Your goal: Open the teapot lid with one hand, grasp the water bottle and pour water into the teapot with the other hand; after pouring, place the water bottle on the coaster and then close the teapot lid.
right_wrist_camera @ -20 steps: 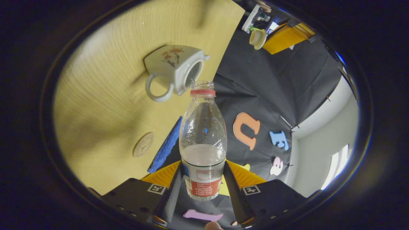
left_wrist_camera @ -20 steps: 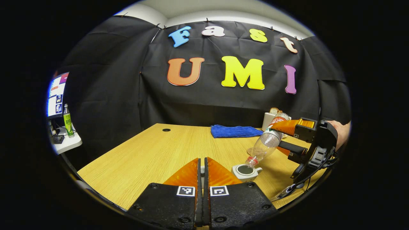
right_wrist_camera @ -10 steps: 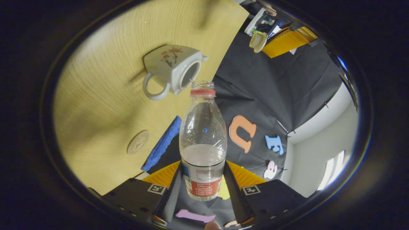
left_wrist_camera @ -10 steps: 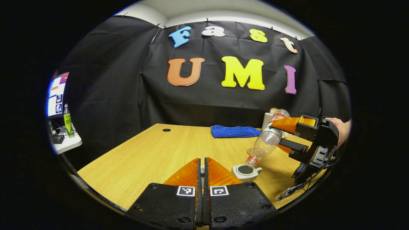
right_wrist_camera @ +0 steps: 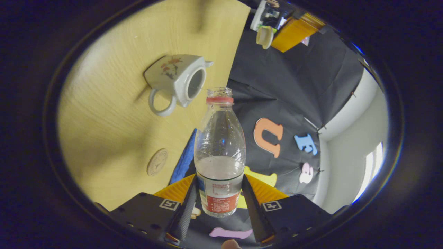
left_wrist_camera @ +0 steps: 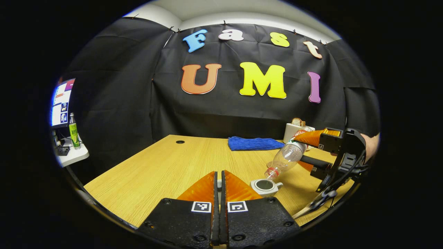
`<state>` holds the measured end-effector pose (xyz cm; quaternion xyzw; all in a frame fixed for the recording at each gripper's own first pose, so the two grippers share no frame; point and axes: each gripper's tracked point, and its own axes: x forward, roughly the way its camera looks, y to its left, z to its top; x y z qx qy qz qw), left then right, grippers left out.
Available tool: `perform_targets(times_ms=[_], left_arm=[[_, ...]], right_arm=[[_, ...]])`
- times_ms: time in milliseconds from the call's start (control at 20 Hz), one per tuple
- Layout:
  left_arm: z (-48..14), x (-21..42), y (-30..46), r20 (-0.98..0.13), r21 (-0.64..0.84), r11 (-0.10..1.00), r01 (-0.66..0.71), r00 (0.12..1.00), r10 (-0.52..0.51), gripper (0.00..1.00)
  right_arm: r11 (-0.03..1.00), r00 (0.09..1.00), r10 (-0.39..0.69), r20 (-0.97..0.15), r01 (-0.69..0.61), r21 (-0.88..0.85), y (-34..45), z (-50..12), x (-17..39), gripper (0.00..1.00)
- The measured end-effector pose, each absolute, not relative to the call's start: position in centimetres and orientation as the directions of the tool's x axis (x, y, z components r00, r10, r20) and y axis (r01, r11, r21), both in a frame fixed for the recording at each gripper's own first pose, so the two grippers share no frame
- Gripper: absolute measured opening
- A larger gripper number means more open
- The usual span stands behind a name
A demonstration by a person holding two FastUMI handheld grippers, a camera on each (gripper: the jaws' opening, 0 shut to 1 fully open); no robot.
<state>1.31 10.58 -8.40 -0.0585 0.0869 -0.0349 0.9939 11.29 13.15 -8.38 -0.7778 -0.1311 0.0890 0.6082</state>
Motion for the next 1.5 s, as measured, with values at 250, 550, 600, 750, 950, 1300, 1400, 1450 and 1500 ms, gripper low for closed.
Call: perform_targets(times_ms=[250, 550, 600, 750, 950, 1300, 1400, 1450, 1500], left_arm=[[-8.1, 1.2, 10.3, -0.155, -0.125, 0.99, 0.059, 0.985, -0.078, 0.03], [-8.3, 1.2, 9.0, -0.149, -0.141, 0.987, 0.083, 0.983, -0.104, 0.03], [-8.3, 1.2, 8.9, -0.149, -0.137, 0.987, 0.086, 0.983, -0.106, 0.03], [-8.2, 1.1, 8.8, -0.147, -0.136, 0.987, 0.089, 0.983, -0.109, 0.03], [-8.2, 1.2, 8.6, -0.145, -0.135, 0.987, 0.087, 0.984, -0.106, 0.03], [-8.4, 1.4, 7.9, -0.143, -0.123, 0.987, 0.1, 0.983, -0.118, 0.03], [-8.8, 1.4, 8.2, -0.149, -0.123, 0.988, 0.092, 0.983, -0.11, 0.03], [-8.9, 1.4, 8.3, -0.152, -0.124, 0.988, 0.09, 0.982, -0.108, 0.03], [-9.0, 1.6, 8.4, -0.153, -0.124, 0.988, 0.088, 0.982, -0.107, 0.03]], right_arm=[[-0.003, 0.96, 0.275, -0.051, -0.052, -0.999, 13.2, -9.9, 11.1, 0.72], [0.506, 0.953, 0.255, -0.163, -0.275, -0.818, 12.4, -9.8, 9.1, 0.74], [0.58, 0.95, 0.26, -0.174, -0.298, -0.758, 12.6, -9.3, 9.0, 0.74], [0.756, 0.927, 0.314, -0.204, -0.374, -0.538, 13.1, -7.8, 9.1, 0.74], [0.888, 0.919, 0.354, -0.176, -0.389, -0.246, 12.9, -5.4, 10.8, 0.73], [0.955, 0.943, 0.295, -0.153, -0.294, 0.034, 10.1, -6.9, 17.4, 0.72], [0.955, 0.942, 0.296, -0.157, -0.293, 0.042, 10.3, -7.5, 18.8, 0.72], [0.956, 0.942, 0.294, -0.164, -0.29, 0.048, 10.5, -8.0, 19.5, 0.72], [0.956, 0.94, 0.294, -0.173, -0.29, 0.052, 10.6, -8.7, 19.9, 0.72]])
